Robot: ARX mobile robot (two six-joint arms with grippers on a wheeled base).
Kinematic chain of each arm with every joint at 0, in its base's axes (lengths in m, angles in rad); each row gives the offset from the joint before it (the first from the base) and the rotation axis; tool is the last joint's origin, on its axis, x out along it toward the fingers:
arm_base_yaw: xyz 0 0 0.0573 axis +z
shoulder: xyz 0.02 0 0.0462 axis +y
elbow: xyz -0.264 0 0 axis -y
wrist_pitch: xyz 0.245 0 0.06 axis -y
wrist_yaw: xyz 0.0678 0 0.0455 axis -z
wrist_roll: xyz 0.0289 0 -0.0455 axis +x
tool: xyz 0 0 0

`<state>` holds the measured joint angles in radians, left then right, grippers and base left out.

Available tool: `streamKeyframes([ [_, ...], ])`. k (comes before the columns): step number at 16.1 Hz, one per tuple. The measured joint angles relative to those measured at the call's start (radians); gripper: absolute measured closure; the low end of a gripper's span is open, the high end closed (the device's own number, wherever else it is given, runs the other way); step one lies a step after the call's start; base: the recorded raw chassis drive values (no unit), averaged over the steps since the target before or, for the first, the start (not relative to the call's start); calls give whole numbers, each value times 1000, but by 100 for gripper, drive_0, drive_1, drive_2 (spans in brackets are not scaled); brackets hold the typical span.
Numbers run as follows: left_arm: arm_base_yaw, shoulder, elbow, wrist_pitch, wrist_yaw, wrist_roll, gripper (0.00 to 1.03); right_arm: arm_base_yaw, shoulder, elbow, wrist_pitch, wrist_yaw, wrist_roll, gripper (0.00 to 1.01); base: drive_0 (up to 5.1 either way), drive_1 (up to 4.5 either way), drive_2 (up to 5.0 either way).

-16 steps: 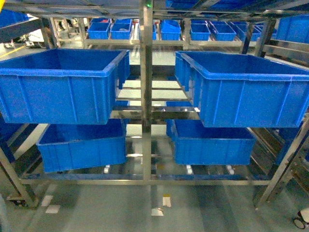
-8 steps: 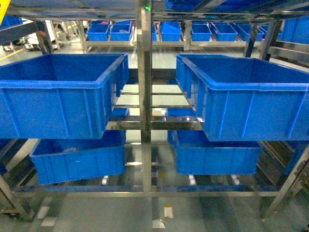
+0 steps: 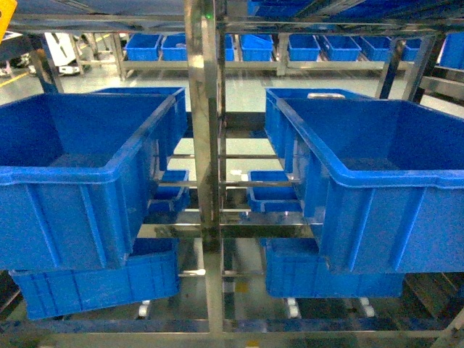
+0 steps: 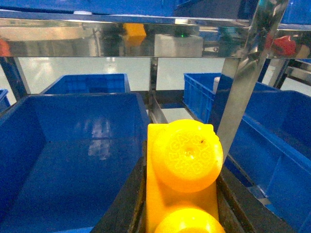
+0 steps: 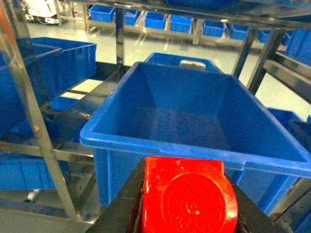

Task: Sort and place red and yellow blocks in left bins

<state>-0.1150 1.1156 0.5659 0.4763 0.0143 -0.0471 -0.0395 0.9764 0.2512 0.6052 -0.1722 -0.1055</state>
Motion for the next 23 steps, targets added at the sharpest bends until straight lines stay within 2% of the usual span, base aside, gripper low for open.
streamKeyframes([
  [2,-1,-5,0,3,3,0,76,-1,-5,-2,7,0,0,74,0,0,0],
  [5,-1,-16,0,5,3,1,76,0,-10,-2,3,0,0,74,-2,425,-428],
  [11,-1,-4,-1,5,2,1,76,0,-3,-2,6,0,0,74,0,0,0],
  [15,-1,-4,-1,3,3,2,76,-24,63,10,72,-17,-10,74,0,0,0],
  [23,-1,-4,-1,4,2,1,76,-55,216,80,113,-42,-27,74,0,0,0],
])
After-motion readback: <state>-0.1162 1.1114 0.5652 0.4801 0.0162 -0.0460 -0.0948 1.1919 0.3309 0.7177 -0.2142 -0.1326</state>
